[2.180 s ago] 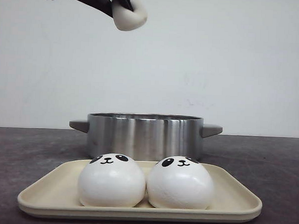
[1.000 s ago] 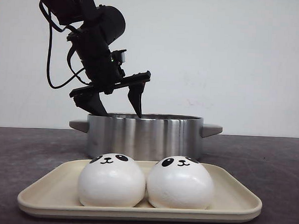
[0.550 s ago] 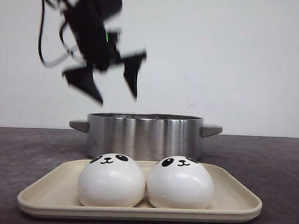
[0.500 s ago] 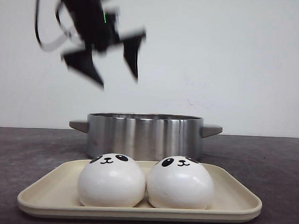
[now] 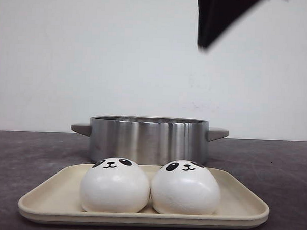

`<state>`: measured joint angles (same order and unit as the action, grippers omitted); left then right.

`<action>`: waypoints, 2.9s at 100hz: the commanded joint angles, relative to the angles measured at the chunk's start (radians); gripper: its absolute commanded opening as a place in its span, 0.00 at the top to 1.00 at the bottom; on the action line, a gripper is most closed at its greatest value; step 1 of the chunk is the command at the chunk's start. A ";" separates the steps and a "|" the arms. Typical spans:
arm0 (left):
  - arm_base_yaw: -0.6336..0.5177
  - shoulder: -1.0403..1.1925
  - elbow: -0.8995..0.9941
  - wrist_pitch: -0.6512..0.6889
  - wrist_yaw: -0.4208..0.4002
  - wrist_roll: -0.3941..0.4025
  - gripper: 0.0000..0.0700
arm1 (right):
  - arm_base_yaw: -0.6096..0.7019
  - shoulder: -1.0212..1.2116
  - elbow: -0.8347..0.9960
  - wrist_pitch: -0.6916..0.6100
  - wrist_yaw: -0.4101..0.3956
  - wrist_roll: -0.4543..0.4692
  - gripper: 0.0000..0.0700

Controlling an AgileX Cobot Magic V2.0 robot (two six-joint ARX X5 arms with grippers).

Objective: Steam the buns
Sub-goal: 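Lower the right gripper and grasp the front panda bun nearest it, then lift the bun with the right gripper, lower into the pot, release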

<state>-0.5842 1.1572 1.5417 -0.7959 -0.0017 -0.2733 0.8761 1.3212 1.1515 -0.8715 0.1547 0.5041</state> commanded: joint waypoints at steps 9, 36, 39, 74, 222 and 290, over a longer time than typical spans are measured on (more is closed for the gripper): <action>-0.027 -0.062 0.017 -0.021 -0.002 0.019 0.27 | 0.009 0.012 -0.089 0.018 -0.035 0.095 0.65; -0.034 -0.116 0.017 -0.027 -0.003 0.029 0.27 | 0.009 0.030 -0.172 0.113 -0.139 0.111 0.10; -0.034 -0.116 0.017 -0.028 -0.003 0.030 0.27 | 0.009 0.035 -0.172 0.121 -0.138 0.111 0.12; -0.034 -0.111 0.017 -0.041 -0.002 0.029 0.27 | -0.011 0.206 -0.172 0.213 -0.208 0.111 0.12; -0.034 -0.111 0.017 -0.066 -0.002 0.048 0.27 | -0.232 0.397 0.474 0.318 -0.096 -0.208 0.99; -0.034 -0.111 0.017 -0.111 -0.003 0.048 0.27 | -0.294 0.712 0.475 0.238 -0.180 -0.190 0.20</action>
<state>-0.6113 1.0378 1.5417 -0.9169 -0.0021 -0.2352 0.5774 2.0224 1.6093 -0.6392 -0.0269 0.3107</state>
